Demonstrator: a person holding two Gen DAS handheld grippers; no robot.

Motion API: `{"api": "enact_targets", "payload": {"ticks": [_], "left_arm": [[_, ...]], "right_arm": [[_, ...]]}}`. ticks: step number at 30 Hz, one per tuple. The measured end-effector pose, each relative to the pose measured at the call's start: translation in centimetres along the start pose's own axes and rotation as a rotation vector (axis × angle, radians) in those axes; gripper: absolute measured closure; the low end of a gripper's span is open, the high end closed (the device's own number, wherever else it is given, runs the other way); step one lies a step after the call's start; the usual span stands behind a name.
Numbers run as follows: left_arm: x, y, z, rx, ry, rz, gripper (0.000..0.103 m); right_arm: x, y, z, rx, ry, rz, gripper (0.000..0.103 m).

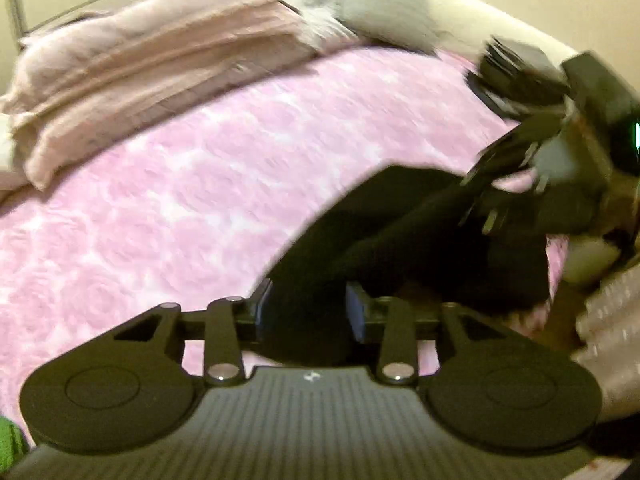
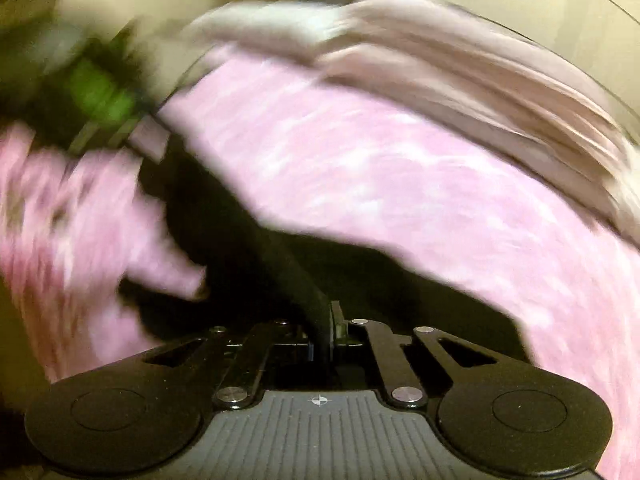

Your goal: Fold large clothes

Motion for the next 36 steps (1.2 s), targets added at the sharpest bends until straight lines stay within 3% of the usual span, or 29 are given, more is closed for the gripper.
{"api": "enact_targets", "payload": {"ticks": [6,9,13,21,28,33,36], "left_arm": [[0.6,-3.4,0.6,0.058,-0.093,0.015,0.068],[-0.1,-4.0,2.3,0.053,-0.095,0.014,0.058],[-2.3,-4.1,4.9,-0.005,-0.055,-0.01,0.056],[-9.3,-3.3,8.1,-0.162,0.057,-0.064,0.047],[-15.6,-5.8,8.8,-0.235,0.124,-0.065,0.043],[-19.3,-8.5,11.0,-0.287,0.141,-0.065,0.041],[-21.8,-9.8,11.5,-0.239,0.148,-0.096,0.04]], "right_arm": [[6.1,-3.0,17.8,-0.325,0.101,0.048,0.101],[8.5,-4.1,24.5,-0.414,0.176,0.078,0.101],[9.7,-4.5,30.5,-0.513,0.271,0.08,0.101],[8.6,-1.9,33.6,-0.593,0.412,0.021,0.101],[8.4,2.7,37.4,-0.736,0.493,-0.049,0.101],[8.3,6.2,40.6,-0.778,0.512,-0.099,0.101],[7.8,7.9,42.2,-0.789,0.47,-0.117,0.101]]}}
Point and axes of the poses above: each gripper's, at about its wrist camera, not at the fingertips, and x roughly against the way its jaws point, z to its right, y to its underside, the point moved 8 cm from there along -x, roughly the way its jaws point, and after that the axes turned 3 degrees about -z, right-handed, at the moved point
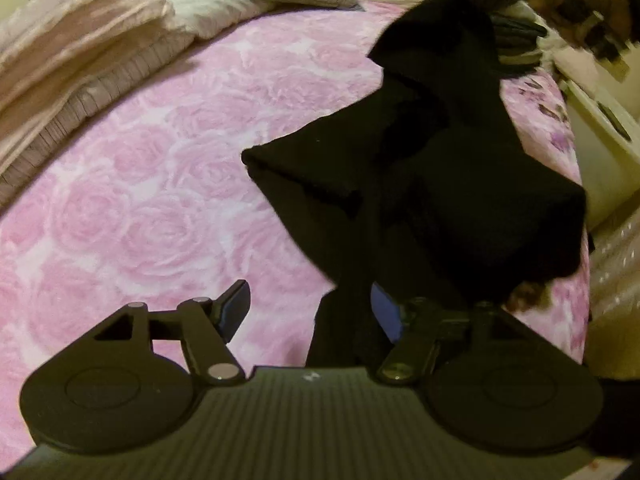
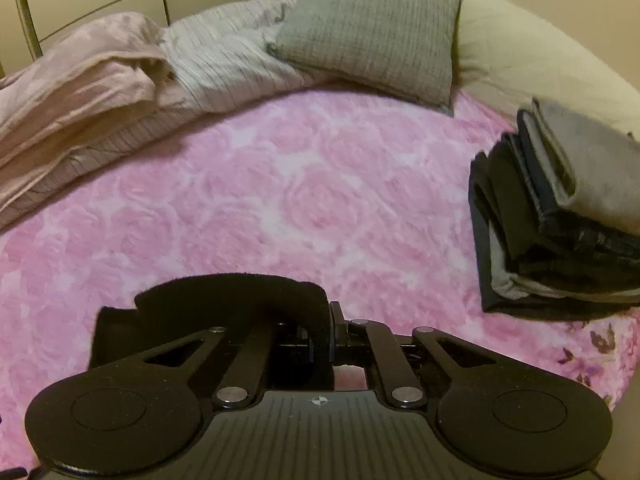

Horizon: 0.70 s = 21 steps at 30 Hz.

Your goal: Fold large clothes

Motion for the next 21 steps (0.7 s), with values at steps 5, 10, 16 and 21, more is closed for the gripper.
{"api": "enact_targets", "payload": {"ticks": [5,10,16,21], "left_arm": [[-4.8,-3.9,0.4,-0.083,-0.072,-0.018,0.04],[-9.4,-7.6,4.0,-0.411,-0.077,-0.029,0.04],[-13.5,-9.3,5.2,-0.609,-0.081,-0.112,0.088],[-9.7,-13.3,2.5,-0.401,-0.092,-0.034,0.096]], "right_arm": [[-2.8,0.5,2.3,0.034,-0.077,-0.047,0.101],[-4.6,1.1,4.7,0.064,-0.169,-0.092,0.101],[-5.9,1.9,6.5,0.073,-0.244,-0.125,0.101],[-4.0,0.2,6.3,0.106,-0.284,-0.084,0.101]]}}
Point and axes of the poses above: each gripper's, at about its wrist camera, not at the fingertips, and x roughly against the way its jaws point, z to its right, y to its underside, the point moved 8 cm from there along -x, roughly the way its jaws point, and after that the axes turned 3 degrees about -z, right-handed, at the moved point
